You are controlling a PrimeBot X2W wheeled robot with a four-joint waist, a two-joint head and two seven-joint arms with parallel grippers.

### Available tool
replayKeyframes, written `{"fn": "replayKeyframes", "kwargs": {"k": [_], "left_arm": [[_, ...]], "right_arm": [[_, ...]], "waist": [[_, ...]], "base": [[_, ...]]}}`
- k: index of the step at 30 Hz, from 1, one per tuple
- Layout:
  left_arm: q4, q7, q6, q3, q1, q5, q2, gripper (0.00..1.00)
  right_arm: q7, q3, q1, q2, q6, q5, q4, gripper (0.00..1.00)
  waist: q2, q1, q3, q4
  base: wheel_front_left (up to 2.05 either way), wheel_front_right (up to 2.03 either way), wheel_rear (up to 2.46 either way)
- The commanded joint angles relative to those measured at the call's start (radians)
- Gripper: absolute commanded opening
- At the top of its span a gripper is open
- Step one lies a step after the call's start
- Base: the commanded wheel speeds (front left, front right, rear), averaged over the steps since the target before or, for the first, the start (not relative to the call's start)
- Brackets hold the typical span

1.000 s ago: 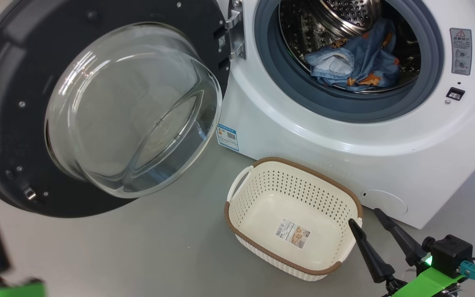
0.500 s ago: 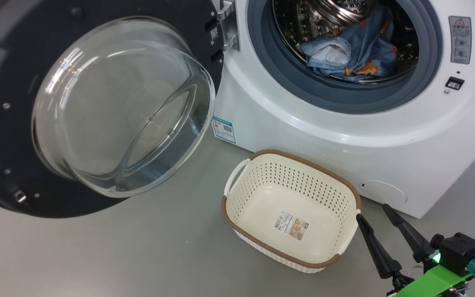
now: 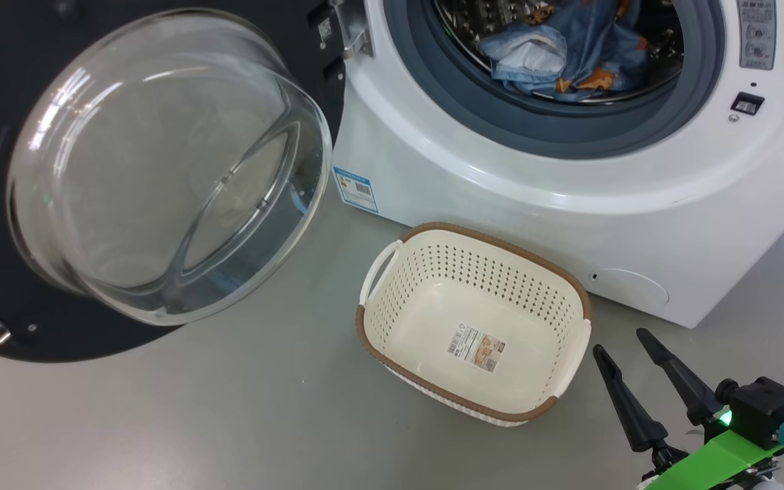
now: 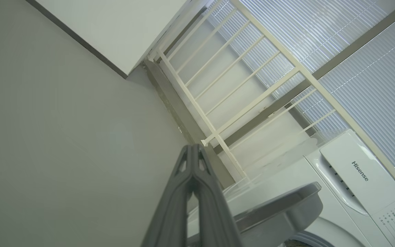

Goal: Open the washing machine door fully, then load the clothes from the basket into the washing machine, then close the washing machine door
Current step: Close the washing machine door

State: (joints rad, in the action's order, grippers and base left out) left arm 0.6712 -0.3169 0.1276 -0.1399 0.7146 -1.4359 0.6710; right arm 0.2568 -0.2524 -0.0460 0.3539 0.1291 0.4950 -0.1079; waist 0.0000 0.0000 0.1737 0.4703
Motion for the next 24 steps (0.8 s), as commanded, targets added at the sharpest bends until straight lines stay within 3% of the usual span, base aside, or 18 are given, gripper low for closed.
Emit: {"fn": "replayKeyframes", "kwargs": {"k": [1,8,14,24], "left_arm": [[-0.006,-0.028,0.003,-0.019,0.042,-0.009,0.089,0.00],[0.137,-0.278,0.003,0.060,0.109,-0.065,0.105,0.00],[0.167,-0.341,0.003,0.075,0.134,-0.085,0.100,0.00],[0.085,-0.462,0.003,0.116,0.095,-0.106,0.094,0.00]], "right_arm": [[0.005,-0.020,-0.026,0.018,0.002,-0.009,0.025,1.00],[0.005,-0.024,-0.037,0.019,0.002,-0.020,0.027,1.00],[0.005,-0.019,-0.040,0.026,0.002,-0.020,0.025,1.00],[0.005,-0.017,-0.038,0.018,0.002,-0.024,0.023,1.00]], "waist": [[0.0000,0.0000,0.009,-0.004],[0.0000,0.0000,0.031,-0.019],[0.0000,0.0000,0.042,-0.024],[0.0000,0.0000,0.033,-0.019]], "base": [[0.00,0.00,0.00],[0.00,0.00,0.00],[0.00,0.00,0.00],[0.00,0.00,0.00]]}}
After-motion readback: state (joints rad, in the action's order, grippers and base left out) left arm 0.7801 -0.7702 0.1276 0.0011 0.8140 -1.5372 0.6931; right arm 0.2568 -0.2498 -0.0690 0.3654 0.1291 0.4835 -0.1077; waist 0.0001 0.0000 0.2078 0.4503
